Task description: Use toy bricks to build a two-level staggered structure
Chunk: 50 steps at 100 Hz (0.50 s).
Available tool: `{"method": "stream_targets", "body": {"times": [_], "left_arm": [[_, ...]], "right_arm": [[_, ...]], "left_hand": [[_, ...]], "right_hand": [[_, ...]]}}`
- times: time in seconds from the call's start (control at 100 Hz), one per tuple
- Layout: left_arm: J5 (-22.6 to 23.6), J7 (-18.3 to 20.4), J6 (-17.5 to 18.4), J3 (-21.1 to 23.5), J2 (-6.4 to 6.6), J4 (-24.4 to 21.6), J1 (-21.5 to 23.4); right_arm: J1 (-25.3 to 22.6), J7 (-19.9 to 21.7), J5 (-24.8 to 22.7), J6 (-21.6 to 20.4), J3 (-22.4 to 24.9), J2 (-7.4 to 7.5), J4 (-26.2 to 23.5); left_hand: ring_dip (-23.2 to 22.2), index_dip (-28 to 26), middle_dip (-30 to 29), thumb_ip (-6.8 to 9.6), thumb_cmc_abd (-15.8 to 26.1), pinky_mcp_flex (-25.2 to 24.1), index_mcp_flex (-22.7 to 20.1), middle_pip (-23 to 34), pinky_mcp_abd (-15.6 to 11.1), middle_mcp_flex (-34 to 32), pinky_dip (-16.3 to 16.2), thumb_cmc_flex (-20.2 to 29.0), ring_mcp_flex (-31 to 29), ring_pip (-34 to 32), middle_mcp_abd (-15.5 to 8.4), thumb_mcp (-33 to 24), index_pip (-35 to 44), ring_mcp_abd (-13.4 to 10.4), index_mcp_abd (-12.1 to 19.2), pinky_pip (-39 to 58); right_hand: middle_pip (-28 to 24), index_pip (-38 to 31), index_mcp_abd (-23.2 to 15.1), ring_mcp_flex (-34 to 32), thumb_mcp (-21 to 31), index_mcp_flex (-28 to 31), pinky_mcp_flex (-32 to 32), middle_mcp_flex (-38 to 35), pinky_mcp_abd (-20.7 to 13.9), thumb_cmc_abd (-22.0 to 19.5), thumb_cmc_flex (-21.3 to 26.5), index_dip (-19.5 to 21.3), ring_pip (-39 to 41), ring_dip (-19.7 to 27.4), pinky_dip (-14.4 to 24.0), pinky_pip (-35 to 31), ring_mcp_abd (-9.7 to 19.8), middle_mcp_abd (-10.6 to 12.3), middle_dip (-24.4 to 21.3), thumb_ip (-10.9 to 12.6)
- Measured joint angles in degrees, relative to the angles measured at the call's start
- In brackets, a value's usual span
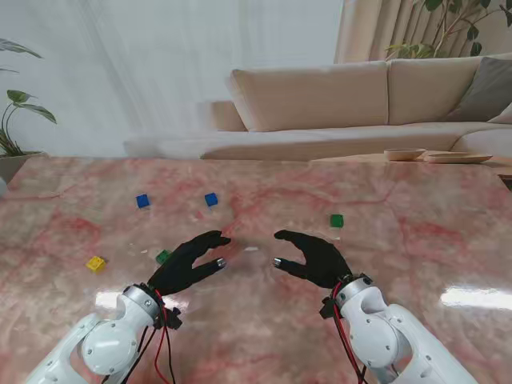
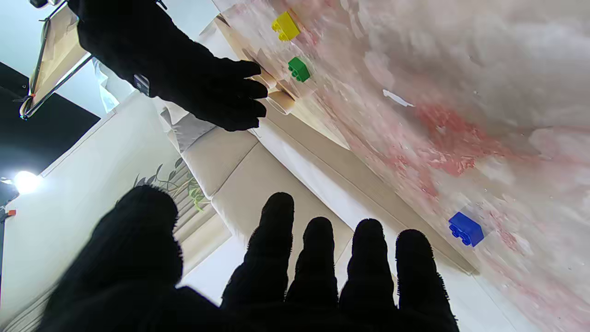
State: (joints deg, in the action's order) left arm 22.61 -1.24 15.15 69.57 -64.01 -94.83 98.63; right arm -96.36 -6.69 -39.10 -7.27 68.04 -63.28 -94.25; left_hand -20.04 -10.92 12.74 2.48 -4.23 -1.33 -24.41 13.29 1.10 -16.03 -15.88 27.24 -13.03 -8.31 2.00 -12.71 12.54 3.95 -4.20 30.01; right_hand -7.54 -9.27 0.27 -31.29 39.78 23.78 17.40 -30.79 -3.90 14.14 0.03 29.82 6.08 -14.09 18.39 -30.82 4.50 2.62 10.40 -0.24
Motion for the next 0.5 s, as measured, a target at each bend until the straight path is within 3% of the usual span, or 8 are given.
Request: {"method": "stream_targets", "body": {"times": [0.4, 0.5], "left_arm": [[0.28, 0.51, -0.19, 0.3, 0.06, -0.52, 0.25], [0.67, 2.48, -0.19, 1.61, 0.09, -1.02, 0.52]], "right_arm": [[-0.63, 0.29, -0.34, 0.27, 0.35, 0.02, -0.65], [-0.62, 0.39, -0.38, 0.81, 0.31, 0.02, -0.66]], "left_hand": [[0.01, 0.0, -0.02, 0.0, 0.0, 0.0, 0.0, 0.0, 0.0, 0.0, 0.0, 0.0, 0.0, 0.0, 0.0, 0.0, 0.01, -0.04, -0.01, 0.0], [0.02, 0.0, -0.02, 0.0, 0.0, 0.0, 0.0, 0.22, 0.0, -0.27, 0.0, 0.0, -0.21, 0.0, 0.0, 0.0, 0.01, -0.16, -0.01, 0.0]], "right_hand": [[-0.02, 0.0, -0.09, 0.0, -0.8, 0.01, 0.0, 0.0, 0.16, 0.0, 0.08, 0.0, 0.0, 0.0, 0.0, -1.16, -0.57, 0.0, -0.01, 0.0], [-0.02, 0.0, -0.11, 0.0, -1.14, 0.02, -0.01, 0.0, 0.21, 0.0, 0.1, 0.0, 0.0, 0.0, 0.0, -1.17, -0.57, 0.0, -0.01, 0.0]]}}
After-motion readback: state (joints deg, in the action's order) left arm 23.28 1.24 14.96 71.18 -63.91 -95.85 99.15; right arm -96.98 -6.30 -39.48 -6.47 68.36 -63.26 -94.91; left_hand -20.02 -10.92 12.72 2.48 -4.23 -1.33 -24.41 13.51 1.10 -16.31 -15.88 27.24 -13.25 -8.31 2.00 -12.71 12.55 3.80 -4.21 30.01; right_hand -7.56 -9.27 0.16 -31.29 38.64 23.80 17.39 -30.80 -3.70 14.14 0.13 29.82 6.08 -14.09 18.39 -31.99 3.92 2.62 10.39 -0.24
